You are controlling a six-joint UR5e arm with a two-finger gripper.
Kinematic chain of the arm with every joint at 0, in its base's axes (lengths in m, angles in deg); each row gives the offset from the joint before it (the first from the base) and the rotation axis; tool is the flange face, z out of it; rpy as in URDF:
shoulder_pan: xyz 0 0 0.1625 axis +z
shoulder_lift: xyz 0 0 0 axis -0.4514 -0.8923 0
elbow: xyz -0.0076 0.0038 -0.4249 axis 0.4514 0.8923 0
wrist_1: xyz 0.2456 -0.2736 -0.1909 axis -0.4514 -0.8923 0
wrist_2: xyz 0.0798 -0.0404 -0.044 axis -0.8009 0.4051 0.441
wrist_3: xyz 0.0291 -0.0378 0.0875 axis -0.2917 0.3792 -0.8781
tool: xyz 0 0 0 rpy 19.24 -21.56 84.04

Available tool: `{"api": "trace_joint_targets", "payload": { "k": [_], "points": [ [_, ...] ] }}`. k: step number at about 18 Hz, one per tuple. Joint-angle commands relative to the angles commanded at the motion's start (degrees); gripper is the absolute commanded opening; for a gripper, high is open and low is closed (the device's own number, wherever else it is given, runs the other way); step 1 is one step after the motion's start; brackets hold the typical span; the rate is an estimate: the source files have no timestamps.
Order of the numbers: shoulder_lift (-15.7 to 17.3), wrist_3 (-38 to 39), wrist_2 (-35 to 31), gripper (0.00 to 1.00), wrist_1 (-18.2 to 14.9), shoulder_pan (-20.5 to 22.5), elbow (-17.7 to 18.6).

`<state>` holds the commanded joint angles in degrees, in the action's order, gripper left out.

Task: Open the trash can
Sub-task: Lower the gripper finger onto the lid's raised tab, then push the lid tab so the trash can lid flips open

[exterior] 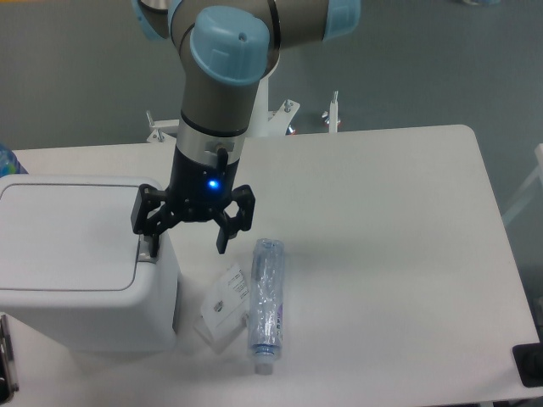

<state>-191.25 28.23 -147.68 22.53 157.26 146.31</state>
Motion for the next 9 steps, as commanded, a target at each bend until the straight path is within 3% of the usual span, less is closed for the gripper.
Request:
{"api": "trace_joint_targets", "payload": {
  "k": [9],
  "points": [
    [0.00, -0.09, -0.09, 1.00, 0.35, 0.00, 0.18]
  ]
}}
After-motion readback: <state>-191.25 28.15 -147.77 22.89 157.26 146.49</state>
